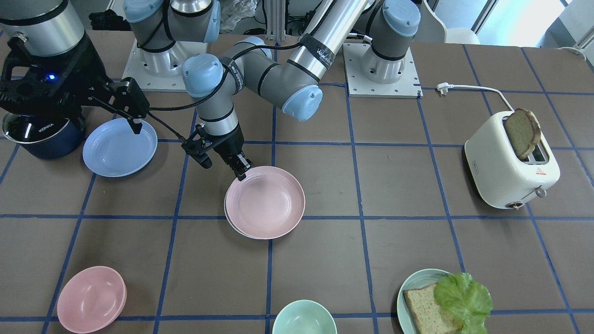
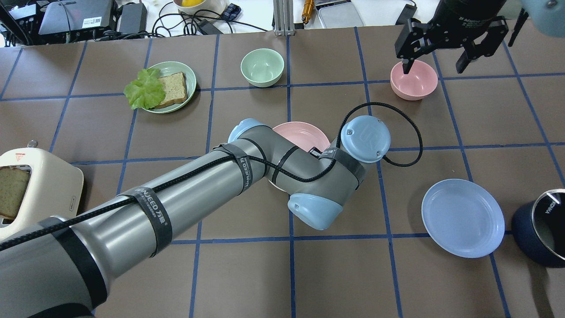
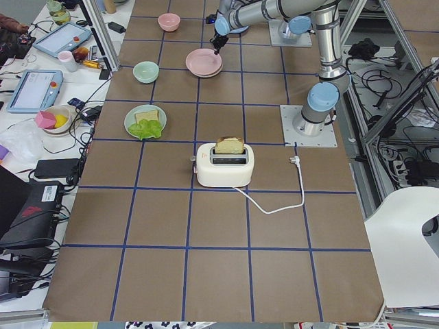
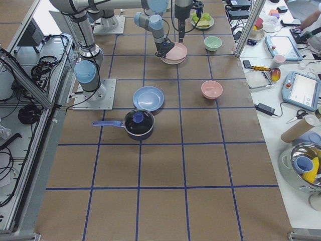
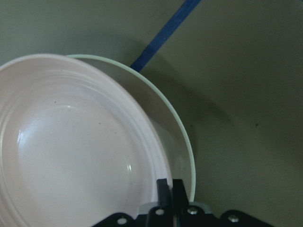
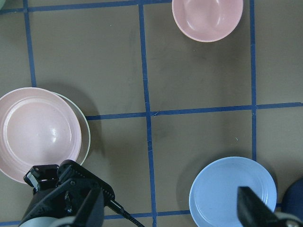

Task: Stack three plates with pink and blue
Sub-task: 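Lower the pink plate onto the cream-white plate and open the left gripper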

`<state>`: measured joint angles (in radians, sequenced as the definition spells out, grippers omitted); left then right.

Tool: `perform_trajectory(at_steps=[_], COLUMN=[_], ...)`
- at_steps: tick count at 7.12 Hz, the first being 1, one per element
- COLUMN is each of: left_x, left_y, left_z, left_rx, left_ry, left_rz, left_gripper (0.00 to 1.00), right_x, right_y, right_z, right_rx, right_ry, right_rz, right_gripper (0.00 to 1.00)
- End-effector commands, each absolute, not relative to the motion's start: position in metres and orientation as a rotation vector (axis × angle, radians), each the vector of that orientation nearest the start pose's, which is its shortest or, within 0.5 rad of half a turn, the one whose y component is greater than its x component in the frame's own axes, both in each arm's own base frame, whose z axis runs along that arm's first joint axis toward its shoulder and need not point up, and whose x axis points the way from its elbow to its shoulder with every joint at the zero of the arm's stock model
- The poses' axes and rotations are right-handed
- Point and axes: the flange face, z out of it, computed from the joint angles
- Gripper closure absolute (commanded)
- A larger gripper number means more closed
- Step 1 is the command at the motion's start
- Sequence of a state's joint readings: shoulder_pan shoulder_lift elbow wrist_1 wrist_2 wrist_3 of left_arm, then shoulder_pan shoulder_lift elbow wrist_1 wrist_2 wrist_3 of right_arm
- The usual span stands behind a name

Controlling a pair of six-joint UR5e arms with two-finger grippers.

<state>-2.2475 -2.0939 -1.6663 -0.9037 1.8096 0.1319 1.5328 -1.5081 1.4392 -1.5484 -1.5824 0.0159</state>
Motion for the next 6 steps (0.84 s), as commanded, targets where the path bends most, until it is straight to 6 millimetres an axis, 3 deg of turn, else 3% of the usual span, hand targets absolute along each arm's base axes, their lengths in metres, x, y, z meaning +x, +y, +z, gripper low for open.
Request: perform_trajectory(at_steps=[1,2,3,4,5,6], left_x=[-0.484,-0.484,-0.485,-0.486,-0.487,-0.486], left_y=[-0.428,-0.428,-0.427,-0.425,-0.423,-0.422], left_z=[0.21,0.211,0.215,0.227,0.235,0.243], left_rx=[1.14,1.14,1.134,1.135,1.133,1.131], left_ry=[2.686,2.688,2.694,2.698,2.703,2.704], left_rz=[-0.16,-0.163,-0.175,-0.202,-0.22,-0.236], left_gripper=[0.86,0.38,0.12,0.04,0.03,0.0], right_x=[0.11,0.11,0.11,0.109,0.102,0.083], right_y=[-0.527,-0.527,-0.528,-0.528,-0.53,-0.533], right_z=[0.519,0.519,0.518,0.519,0.52,0.519], right_rx=[0.09,0.092,0.09,0.092,0.059,0.022], right_ry=[3.152,3.151,3.151,3.152,3.154,3.154], right_rz=[-0.07,-0.07,-0.07,-0.072,-0.079,-0.071], right_gripper=[0.0,0.0,0.0,0.0,0.0,0.0])
